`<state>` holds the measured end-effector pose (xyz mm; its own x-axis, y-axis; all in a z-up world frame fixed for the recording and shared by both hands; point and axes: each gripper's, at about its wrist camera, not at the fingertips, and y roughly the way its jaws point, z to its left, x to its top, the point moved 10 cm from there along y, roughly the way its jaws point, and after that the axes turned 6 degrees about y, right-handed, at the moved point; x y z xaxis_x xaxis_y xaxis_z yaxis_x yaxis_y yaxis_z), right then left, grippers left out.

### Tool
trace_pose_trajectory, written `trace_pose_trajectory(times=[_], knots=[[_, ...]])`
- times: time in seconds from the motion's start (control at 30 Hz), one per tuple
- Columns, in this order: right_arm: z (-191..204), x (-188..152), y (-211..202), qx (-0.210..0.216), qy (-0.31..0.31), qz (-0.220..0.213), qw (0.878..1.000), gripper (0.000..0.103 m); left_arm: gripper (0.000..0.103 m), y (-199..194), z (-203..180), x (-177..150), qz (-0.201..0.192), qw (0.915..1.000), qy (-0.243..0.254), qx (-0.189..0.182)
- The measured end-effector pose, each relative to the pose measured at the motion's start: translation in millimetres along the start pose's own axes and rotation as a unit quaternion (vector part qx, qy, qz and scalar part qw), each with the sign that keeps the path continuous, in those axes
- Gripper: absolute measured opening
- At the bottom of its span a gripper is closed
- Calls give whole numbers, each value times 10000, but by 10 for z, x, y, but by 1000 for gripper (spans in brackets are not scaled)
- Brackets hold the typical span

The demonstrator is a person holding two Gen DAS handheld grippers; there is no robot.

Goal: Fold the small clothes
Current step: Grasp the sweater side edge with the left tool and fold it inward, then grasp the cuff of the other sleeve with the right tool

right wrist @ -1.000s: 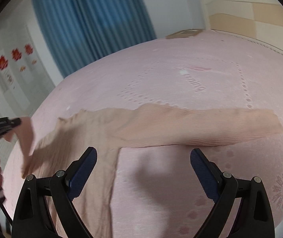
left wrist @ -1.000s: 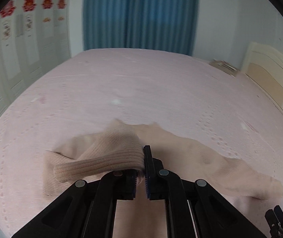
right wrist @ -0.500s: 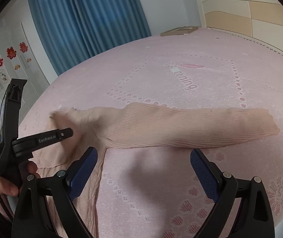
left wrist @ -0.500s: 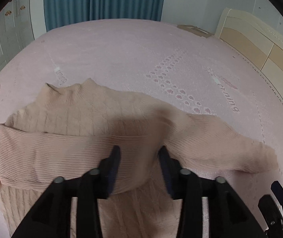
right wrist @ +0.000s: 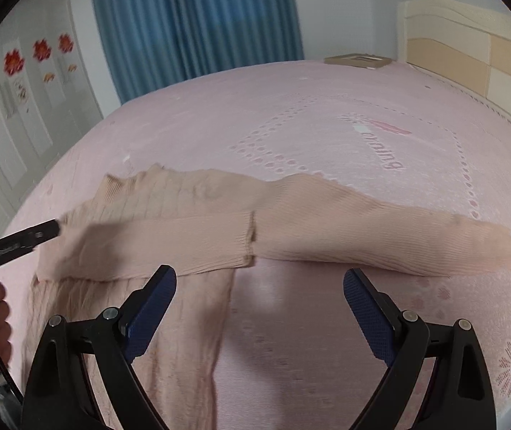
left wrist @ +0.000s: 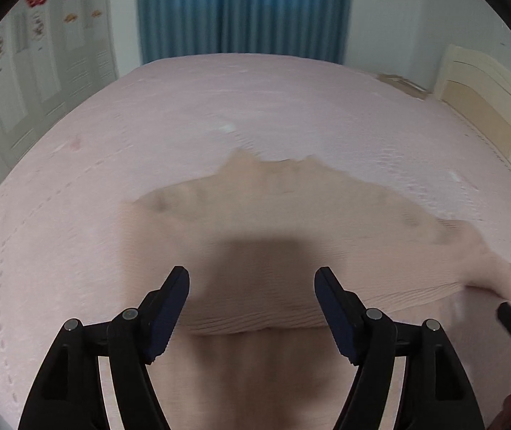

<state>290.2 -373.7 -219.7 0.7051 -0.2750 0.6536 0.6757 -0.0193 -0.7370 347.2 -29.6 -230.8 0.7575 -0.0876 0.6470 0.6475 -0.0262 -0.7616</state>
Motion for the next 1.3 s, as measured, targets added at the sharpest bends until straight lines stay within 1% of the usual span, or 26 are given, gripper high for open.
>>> trace_pose_trajectory(times=[0.1,0.17,0.2,0.27,0.33,0.37,0.43,0.47,0.5,0.53,0.57,0.6,0.63,0.7,0.77,0.87,0.93,0.97,1.03,1.07,1.1,1.13,1.17,1.23,1.27,1.3], knots=[[128,-60,62,-150,-230,36,9996,92,71,100,526,-190,98,9993,-271,228],[216,-101,109,-151,-308,109,9994,88,70,181,707,-259,135,9989,-376,260],[264,-120,136,-129,-332,152,9993,87,69,234,787,-285,162,9986,-465,197],[368,-156,197,-85,-392,243,9989,87,69,350,889,-316,219,9975,-676,-55],[446,-186,239,-71,-451,286,9985,87,69,509,955,-294,284,9945,-921,-401],[483,-203,266,-74,-482,304,9983,87,67,558,956,-280,311,9936,-981,-473],[524,-242,327,-99,-538,371,9978,87,55,752,965,-253,463,9906,-1120,-628],[531,-258,366,-109,-548,426,9975,87,42,823,963,-269,514,9894,-1162,-710],[521,-281,408,-119,-518,510,9973,87,34,911,943,-270,537,9872,-1215,-880],[514,-289,438,-128,-482,555,9972,87,28,928,947,-258,436,9877,-1199,-902],[485,-297,462,-139,-418,594,9973,87,16,914,948,-258,322,9890,-1133,-899],[435,-297,487,-193,-330,607,9974,87,16,882,935,-241,177,9905,-1000,-923],[402,-290,509,-247,-279,606,9975,87,15,860,964,-230,133,9905,-991,-942],[280,-255,539,-401,-35,557,9976,85,14,833,1033,-201,70,9885,-1145,-988],[178,-200,544,-564,204,432,9973,84,14,874,1091,-216,143,9901,-1088,-876],[142,-143,553,-607,355,279,9971,84,15,885,1143,-233,222,9917,-966,-815],[184,-176,619,-550,291,348,9975,84,21,874,1130,-229,222,9925,-954,-736],[208,-222,686,-599,221,471,9968,82,25,873,1129,-228,246,9933,-907,-665],[212,-332,843,-873,38,814,9928,77,32,840,1133,-211,251,9961,-769,-358],[220,-347,868,-920,16,862,9920,77,39,829,1142,-215,259,9967,-731,-250],[230,-318,831,-910,22,779,9928,77,44,807,1144,-205,254,9974,-661,-111],[225,-285,781,-918,25,688,9934,77,45,772,1128,-181,190,9983,-549,-7],[202,-254,724,-980,36,609,9933,77,48,756,1126,-171,160,9986,-506,36],[153,-188,596,-952,92,541,9939,77,50,704,1123,-146,78,9988,-456,168],[120,-149,530,-895,147,504,9946,77,54,691,1116,-135,49,9988,-451,164],[67,-99,453,-861,239,450,9950,77,66,687,1104,-131,45,9989,-445,167]])
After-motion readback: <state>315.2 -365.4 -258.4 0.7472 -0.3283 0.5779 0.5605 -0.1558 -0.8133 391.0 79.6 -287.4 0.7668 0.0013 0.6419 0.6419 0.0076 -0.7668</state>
